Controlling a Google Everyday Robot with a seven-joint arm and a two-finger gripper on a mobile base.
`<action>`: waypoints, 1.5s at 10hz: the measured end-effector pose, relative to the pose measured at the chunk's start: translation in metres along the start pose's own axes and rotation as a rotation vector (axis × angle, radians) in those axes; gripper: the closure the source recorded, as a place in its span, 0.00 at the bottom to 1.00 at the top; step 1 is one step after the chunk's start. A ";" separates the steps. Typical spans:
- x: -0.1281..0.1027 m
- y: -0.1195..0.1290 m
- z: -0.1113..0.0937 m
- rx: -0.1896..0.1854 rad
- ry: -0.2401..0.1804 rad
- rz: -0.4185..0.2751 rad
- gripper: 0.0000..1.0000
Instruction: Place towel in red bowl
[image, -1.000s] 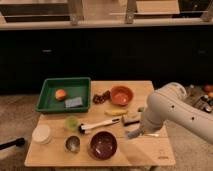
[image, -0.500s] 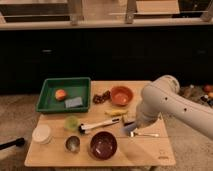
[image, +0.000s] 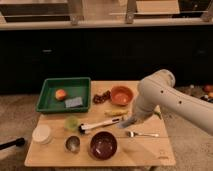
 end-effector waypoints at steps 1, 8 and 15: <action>-0.003 0.001 0.001 -0.008 0.002 -0.007 0.99; -0.009 -0.020 0.004 -0.013 -0.033 -0.034 0.99; -0.011 -0.033 0.008 -0.016 -0.058 -0.053 0.99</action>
